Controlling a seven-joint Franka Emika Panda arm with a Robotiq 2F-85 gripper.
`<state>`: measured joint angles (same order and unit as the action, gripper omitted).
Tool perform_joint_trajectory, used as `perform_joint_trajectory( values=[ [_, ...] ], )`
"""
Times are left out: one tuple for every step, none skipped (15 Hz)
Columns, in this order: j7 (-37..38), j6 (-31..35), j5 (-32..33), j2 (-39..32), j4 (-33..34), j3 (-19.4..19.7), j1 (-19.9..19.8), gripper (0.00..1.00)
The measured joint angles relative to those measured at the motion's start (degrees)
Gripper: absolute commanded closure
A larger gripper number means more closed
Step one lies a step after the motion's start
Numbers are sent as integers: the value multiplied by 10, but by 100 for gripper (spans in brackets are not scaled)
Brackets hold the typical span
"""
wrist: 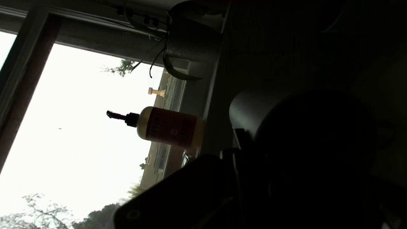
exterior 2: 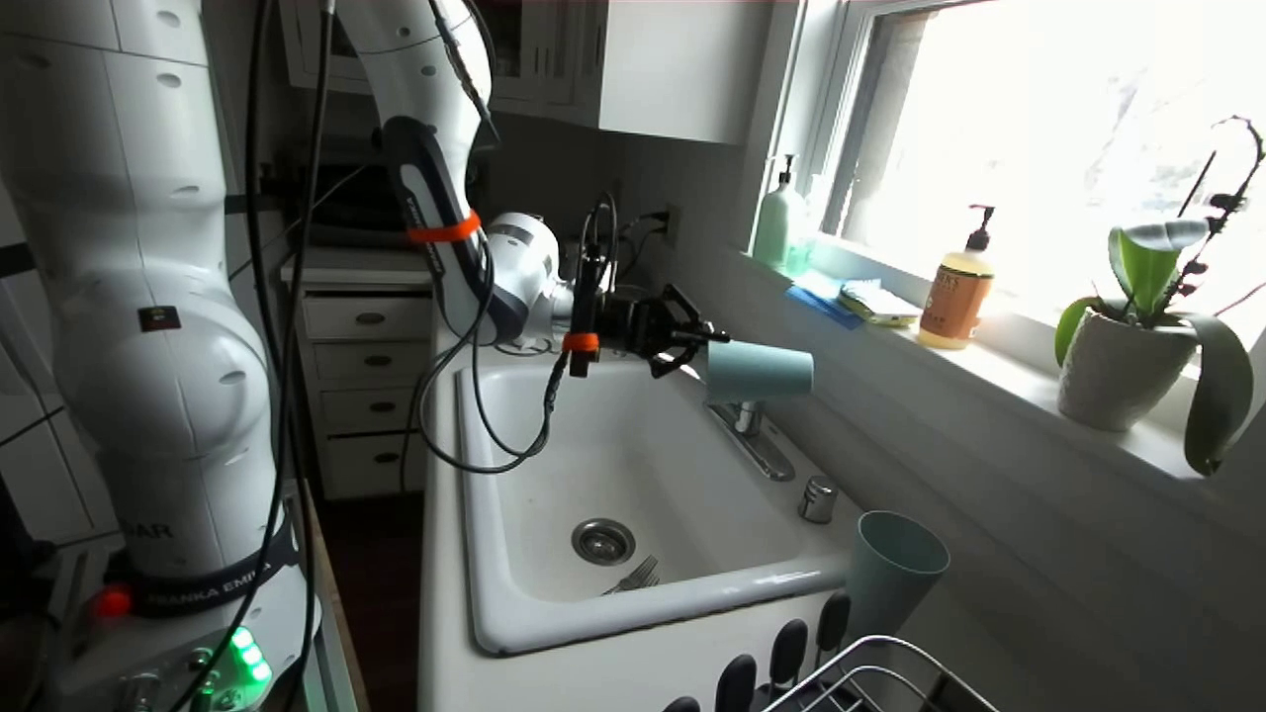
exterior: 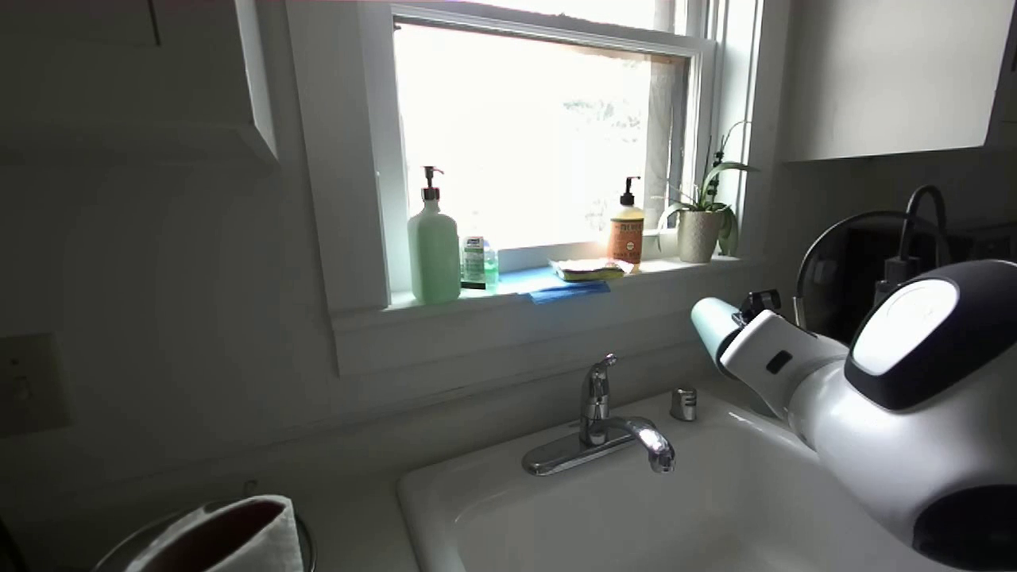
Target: Pour water out of the cup beside the sink into the cup in the sink then pour all the water in the sink
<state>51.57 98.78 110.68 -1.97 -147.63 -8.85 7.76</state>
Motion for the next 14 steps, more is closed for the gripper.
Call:
perform_joint_trajectory(
  values=[
    [-9,32,-15,3,4,4,-3,99],
    [-23,65,-31,8,8,8,-8,99],
    [-40,101,-47,16,12,14,-12,99],
    [-60,135,-66,25,16,20,-17,99],
    [-83,167,-87,35,20,27,-23,99],
    [-112,198,-112,47,25,36,-28,99],
    [-144,227,-139,58,29,46,-35,99],
    [-180,254,-169,70,33,56,-41,99],
    [-219,276,-202,80,38,67,-46,99],
    [-260,297,-234,90,41,78,-52,99],
    [-302,315,-269,98,44,90,-59,99],
    [-343,329,-304,103,46,101,-64,99],
    [-382,340,-339,107,47,111,-70,99],
    [-423,349,-377,109,49,122,-75,99]
  ],
)
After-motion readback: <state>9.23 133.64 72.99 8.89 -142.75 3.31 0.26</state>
